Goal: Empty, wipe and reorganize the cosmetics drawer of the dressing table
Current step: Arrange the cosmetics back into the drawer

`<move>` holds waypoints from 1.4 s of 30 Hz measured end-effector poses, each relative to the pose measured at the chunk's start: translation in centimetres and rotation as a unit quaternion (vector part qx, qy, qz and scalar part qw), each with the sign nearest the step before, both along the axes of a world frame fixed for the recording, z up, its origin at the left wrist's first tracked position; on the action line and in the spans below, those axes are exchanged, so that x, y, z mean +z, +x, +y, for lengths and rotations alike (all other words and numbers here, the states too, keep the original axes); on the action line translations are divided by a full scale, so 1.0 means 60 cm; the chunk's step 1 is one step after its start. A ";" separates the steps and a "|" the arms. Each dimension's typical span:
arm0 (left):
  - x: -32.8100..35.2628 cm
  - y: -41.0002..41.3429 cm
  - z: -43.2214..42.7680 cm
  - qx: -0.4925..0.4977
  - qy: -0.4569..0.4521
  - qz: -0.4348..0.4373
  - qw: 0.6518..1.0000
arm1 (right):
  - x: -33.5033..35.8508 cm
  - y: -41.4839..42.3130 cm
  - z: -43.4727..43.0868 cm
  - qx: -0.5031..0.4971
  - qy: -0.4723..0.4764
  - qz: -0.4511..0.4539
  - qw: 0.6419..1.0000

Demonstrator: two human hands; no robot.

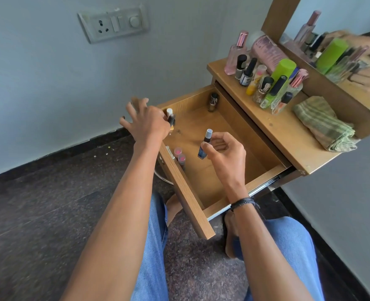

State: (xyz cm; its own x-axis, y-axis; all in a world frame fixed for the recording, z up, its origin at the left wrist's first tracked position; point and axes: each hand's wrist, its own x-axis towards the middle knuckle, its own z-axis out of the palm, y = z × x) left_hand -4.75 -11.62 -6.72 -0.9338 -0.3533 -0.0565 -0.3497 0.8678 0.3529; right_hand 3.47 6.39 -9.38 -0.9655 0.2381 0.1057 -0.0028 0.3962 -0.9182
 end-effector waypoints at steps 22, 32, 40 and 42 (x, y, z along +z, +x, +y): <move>0.027 0.011 -0.034 -0.088 0.085 -0.034 0.992 | -0.012 -0.104 -0.095 0.117 0.184 -0.057 0.974; 0.019 0.002 -0.048 -0.071 0.094 0.040 0.992 | -0.010 -0.129 -0.107 0.150 0.176 -0.068 0.970; 0.015 0.001 -0.045 -0.062 0.063 0.075 0.993 | 0.033 -0.104 -0.077 0.103 0.138 -0.043 0.984; 0.014 0.001 -0.044 -0.062 0.060 0.079 0.993 | 0.047 -0.088 -0.061 0.077 0.130 -0.029 0.988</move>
